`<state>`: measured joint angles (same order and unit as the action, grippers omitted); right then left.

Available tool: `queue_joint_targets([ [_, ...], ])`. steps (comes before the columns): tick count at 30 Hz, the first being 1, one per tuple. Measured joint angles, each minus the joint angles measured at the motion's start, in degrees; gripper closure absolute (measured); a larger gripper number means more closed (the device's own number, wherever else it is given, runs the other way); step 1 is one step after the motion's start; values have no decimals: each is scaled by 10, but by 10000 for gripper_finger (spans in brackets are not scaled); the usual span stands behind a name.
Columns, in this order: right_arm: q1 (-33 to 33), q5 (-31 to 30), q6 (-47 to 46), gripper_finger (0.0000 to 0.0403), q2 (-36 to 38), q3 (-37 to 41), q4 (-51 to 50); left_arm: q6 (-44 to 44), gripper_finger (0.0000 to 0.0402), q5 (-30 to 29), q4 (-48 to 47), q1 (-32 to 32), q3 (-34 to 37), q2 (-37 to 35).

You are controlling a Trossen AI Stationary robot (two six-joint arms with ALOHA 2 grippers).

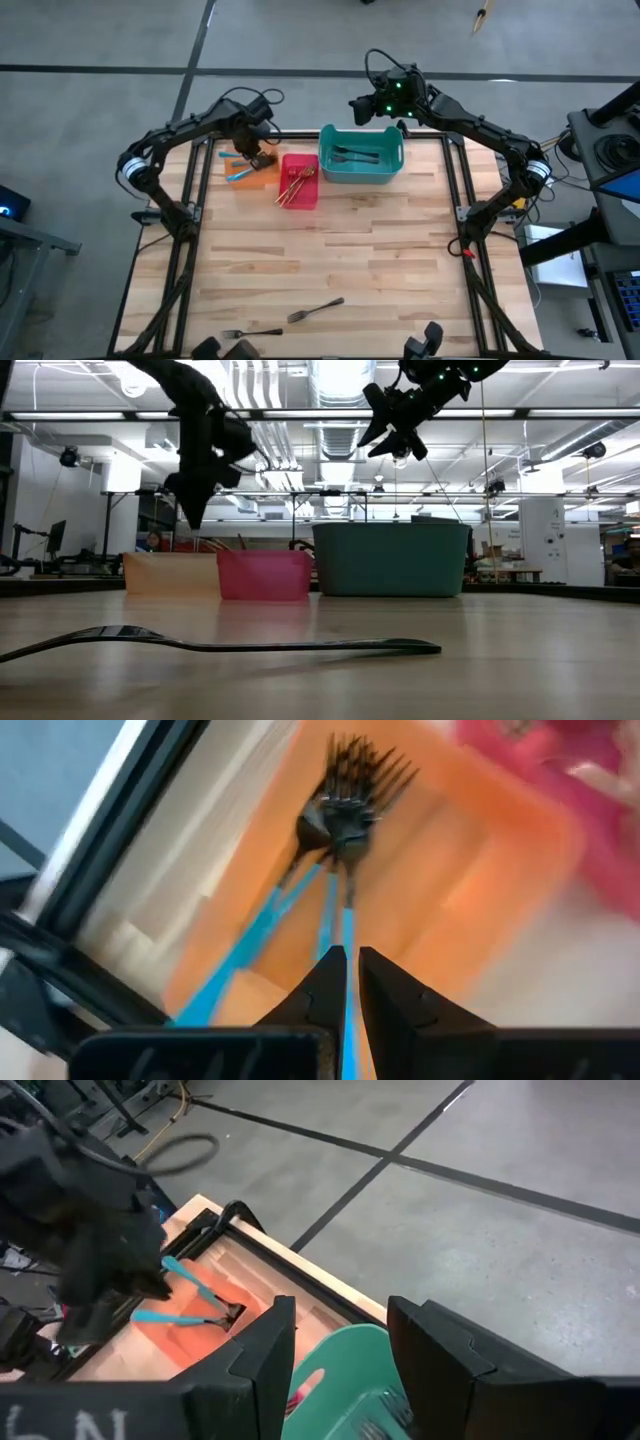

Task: Sort silverware by color (type)
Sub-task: Put the black fork into the green bin

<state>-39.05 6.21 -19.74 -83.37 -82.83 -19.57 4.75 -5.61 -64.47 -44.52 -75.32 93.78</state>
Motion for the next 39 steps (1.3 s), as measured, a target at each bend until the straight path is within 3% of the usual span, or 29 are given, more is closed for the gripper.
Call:
queue_joint_targets([
  [3,0,13,3,252,0,0,-1,-61,388,32,-26,19,-23,-20],
  [7,0,85,-9,252,3,0,-4,-140,388,47,-9,71,-37,-53],
  [12,11,187,-82,252,5,-2,-9,-176,388,46,44,162,-34,-90],
  [17,65,234,-147,252,5,-2,-12,-182,388,46,63,254,-33,-103],
  [26,250,178,-298,252,4,-3,-12,-255,388,28,60,450,-29,-139],
  [33,382,109,-455,252,-4,-3,-13,-315,388,-77,58,619,-28,-159],
  [39,452,87,-539,252,-21,-3,-51,-330,388,-144,55,693,-28,-155],
])
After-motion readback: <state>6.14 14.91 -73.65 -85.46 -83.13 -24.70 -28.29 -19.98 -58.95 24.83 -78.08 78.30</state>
